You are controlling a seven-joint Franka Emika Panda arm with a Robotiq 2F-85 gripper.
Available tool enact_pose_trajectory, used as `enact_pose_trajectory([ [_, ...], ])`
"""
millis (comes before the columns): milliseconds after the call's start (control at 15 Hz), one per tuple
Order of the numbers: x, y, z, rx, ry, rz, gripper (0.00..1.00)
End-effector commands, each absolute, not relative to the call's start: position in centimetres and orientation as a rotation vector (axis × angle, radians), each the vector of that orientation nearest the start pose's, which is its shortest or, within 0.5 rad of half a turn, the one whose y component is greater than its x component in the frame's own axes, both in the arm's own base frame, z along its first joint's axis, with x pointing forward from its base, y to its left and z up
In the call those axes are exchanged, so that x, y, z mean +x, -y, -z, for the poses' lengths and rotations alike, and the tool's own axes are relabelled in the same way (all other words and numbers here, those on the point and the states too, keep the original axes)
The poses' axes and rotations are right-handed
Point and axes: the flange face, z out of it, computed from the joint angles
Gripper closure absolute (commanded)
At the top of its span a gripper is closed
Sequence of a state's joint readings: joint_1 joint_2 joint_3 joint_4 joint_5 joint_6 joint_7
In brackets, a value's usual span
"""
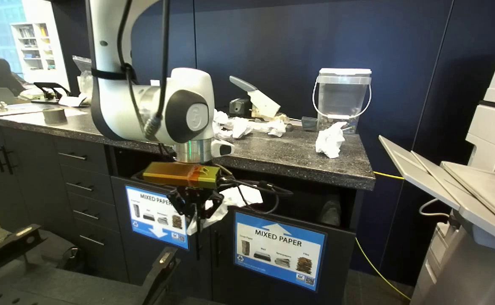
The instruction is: Put the tissues in the rubbish bin.
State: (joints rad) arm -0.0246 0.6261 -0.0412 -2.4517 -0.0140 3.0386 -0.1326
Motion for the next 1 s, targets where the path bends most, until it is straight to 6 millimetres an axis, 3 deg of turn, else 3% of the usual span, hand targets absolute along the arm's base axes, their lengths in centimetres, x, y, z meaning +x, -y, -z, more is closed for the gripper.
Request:
enact_pose_trajectory([
  [0,48.2,6.0,-2.8,-3.2,0.044,0.094,0.87],
  [467,53.9,9.6,0.6,-3.201,-0.074,0.245,0.87],
  [733,56.0,11.6,0.3,-3.214,-0.174,0.406,0.88],
  [933,55.9,11.9,-0.2,-3.206,-0.253,0.579,0.87],
])
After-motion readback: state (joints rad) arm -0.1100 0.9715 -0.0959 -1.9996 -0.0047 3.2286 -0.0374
